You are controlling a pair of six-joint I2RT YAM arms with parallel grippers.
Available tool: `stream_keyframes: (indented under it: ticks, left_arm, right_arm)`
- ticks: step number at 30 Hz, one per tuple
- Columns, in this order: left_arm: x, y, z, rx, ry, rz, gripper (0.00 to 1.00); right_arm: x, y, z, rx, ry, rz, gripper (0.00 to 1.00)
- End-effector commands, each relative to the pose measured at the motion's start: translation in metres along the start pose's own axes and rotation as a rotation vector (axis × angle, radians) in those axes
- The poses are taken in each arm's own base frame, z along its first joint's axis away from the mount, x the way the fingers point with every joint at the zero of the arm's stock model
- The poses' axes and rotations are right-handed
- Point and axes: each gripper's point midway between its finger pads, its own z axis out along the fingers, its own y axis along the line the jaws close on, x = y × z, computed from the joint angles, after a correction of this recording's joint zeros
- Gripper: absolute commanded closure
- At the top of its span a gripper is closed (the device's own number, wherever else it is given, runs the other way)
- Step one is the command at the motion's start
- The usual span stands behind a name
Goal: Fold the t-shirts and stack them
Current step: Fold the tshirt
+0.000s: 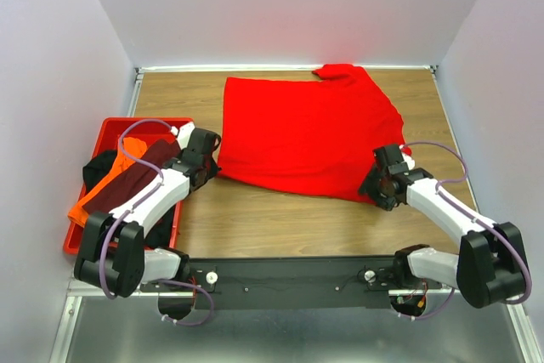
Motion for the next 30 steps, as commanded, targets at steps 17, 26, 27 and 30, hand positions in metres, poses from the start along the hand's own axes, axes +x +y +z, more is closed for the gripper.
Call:
stream_keyframes:
  ticks: [17,26,27,30]
  left_arm:
    - [-0.016,-0.023,0.014,0.137,0.002,0.005,1.0]
    - [-0.01,-0.025,0.014,0.16,0.026,0.013,1.0]
    - [-0.01,-0.025,0.013,0.162,0.025,0.014,1.0]
    - [-0.009,-0.025,0.012,0.164,0.032,0.018,1.0]
  right_arm:
    - [-0.011,-0.064,-0.022,0.349,-0.12,0.246,0.41]
    - [-0.028,-0.059,-0.006,0.391,-0.166,0.221,0.63]
    - [-0.032,-0.056,-0.007,0.383,-0.171,0.217,0.7]
    - [-0.046,-0.045,-0.018,0.336,-0.205,0.19,0.92]
